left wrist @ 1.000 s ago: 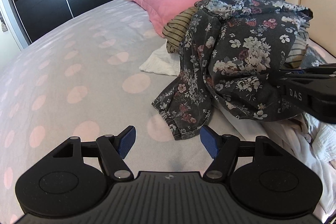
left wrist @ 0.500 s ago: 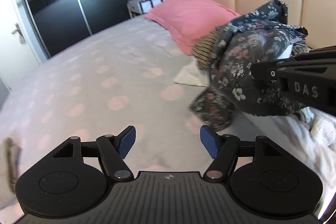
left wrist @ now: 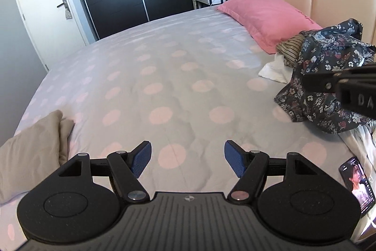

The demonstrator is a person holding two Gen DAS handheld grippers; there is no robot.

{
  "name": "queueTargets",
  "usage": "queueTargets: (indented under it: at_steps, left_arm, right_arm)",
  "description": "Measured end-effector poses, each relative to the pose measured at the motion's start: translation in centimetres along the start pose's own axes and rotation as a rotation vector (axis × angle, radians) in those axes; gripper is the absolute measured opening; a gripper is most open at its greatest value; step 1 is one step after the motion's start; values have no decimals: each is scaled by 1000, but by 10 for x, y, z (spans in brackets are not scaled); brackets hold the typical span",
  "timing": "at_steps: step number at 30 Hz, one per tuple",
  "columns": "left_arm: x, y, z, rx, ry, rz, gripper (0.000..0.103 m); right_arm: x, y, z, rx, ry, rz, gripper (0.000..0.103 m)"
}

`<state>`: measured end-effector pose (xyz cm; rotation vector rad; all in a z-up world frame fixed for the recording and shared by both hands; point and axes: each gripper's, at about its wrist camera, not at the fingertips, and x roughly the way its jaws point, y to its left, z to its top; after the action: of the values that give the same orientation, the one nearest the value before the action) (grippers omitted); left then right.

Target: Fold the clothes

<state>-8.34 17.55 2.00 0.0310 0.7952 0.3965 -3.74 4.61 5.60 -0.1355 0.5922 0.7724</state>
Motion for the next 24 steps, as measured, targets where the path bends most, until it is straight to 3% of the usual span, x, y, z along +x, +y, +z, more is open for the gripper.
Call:
queueTargets:
  at_steps: [8,14,15,17,24]
  left_arm:
    - [1,9,-6,3,3,-7,68]
    - [21,-2,4,38,10,-32,68]
    - [25,-9,5,47,15,-37,68]
    - [35,-24,8,68,25,-53,68]
    - [68,-82,22,111,52,-160,68]
  right_arm:
    - [17,-21,-13,4,44,-87,1]
    - [32,-80,-27,54,77,-212,5]
    - [35,-94,-30,73,86,-236,8]
    - [41,-124,-36,124,108,-275,35]
    - [45,-215,-69,310,183,-400,47]
